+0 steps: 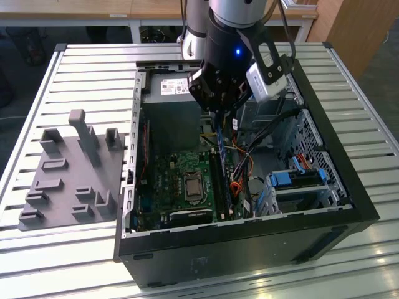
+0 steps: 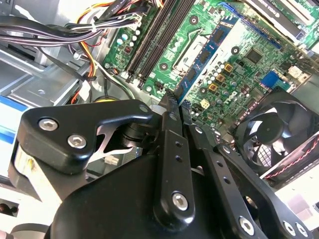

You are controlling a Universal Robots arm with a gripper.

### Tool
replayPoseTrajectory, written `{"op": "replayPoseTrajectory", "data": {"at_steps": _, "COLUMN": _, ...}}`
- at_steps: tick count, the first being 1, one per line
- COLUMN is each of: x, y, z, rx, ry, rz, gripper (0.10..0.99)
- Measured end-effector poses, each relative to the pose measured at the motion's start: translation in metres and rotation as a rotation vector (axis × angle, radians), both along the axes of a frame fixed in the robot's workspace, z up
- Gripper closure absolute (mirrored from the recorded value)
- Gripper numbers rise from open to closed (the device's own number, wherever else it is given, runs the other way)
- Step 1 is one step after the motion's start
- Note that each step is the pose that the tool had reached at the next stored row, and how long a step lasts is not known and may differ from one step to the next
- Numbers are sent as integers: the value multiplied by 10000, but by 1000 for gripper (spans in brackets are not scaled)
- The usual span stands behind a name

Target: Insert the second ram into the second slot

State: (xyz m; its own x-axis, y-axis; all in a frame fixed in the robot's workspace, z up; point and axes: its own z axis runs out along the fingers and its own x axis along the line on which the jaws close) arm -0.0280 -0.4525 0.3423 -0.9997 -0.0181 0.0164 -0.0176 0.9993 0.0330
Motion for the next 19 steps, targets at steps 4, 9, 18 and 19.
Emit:
{"op": "replayPoseTrajectory", "data": {"at_steps": 4, "x": 0, "y": 0, "z": -12, "rx": 2, "ry": 0, "rz": 0, "gripper": 949}}
{"op": "replayPoseTrajectory", "data": {"at_steps": 9, "x": 0, "y": 0, "z": -32, "rx": 1, "ry": 0, "rz": 0, "gripper": 949}}
{"op": "replayPoseTrajectory", "data": {"at_steps": 18, "x": 0, "y": -1, "z": -65, "rx": 0, "ry": 0, "rz": 0, "gripper": 949}}
{"op": "replayPoseTrajectory", "data": {"at_steps": 19, "x": 0, "y": -1, "z": -68, "rx": 0, "ry": 0, "rz": 0, "gripper": 949}}
